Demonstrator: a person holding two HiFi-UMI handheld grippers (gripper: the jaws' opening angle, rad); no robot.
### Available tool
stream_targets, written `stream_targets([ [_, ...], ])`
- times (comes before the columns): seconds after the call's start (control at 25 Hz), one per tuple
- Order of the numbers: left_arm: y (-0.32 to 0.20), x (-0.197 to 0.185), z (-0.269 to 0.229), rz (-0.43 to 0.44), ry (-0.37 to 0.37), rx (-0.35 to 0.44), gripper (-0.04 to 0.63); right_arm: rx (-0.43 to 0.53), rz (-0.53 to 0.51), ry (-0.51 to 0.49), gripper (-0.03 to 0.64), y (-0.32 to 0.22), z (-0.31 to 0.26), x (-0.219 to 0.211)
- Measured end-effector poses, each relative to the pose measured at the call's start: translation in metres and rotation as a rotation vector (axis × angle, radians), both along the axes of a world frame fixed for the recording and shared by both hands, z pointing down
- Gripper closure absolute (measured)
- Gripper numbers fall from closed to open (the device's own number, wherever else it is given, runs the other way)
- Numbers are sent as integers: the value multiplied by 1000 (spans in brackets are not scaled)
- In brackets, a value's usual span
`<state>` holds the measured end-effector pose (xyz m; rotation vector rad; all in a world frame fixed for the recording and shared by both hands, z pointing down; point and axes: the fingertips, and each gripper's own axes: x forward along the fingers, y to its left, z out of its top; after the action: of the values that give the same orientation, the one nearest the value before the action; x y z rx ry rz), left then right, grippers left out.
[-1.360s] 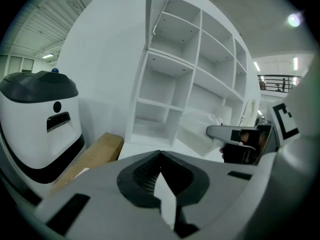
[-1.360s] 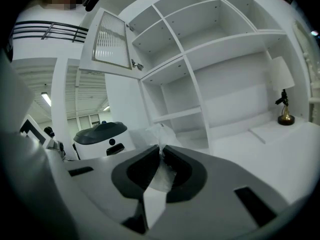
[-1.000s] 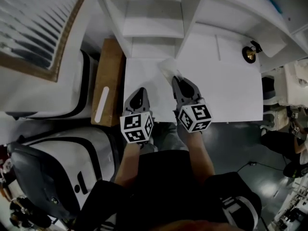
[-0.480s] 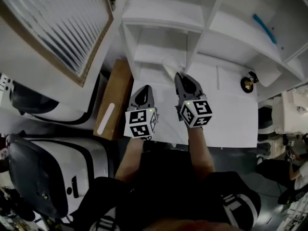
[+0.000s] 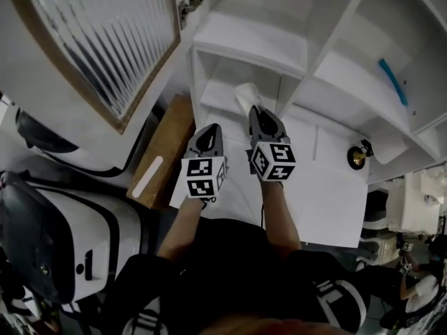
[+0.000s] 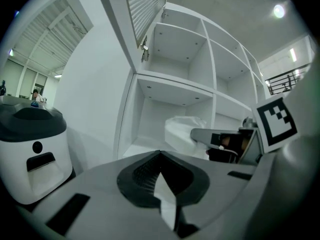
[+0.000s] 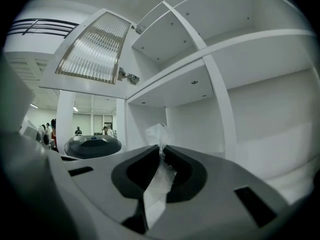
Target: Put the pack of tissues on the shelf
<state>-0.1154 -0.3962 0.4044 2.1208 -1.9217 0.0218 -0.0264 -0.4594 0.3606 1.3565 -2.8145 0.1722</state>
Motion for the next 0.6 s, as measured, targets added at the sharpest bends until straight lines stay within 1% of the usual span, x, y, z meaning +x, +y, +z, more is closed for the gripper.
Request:
stream_targets([
  [0.12, -16, -4, 4, -10, -6, -21, 586, 24, 44, 58, 578, -18, 1, 0],
  [0.2, -20, 0, 9, -4, -2, -45, 584, 18, 68, 108, 578, -26, 7, 1],
  [0.32, -20, 5, 18, 9, -10, -81, 586, -30, 90, 115, 578, -39, 24, 3],
  [0.44, -25, 9, 27, 24, -10, -107, 584, -39, 94, 117, 578, -54, 32, 3],
  [0.52, -24, 11, 38, 37, -2, -135, 586, -40, 83, 126, 578, -56, 37, 3],
  [0.6, -24, 14, 47, 46, 3, -158, 586, -47, 51, 136, 578, -57, 41, 1],
])
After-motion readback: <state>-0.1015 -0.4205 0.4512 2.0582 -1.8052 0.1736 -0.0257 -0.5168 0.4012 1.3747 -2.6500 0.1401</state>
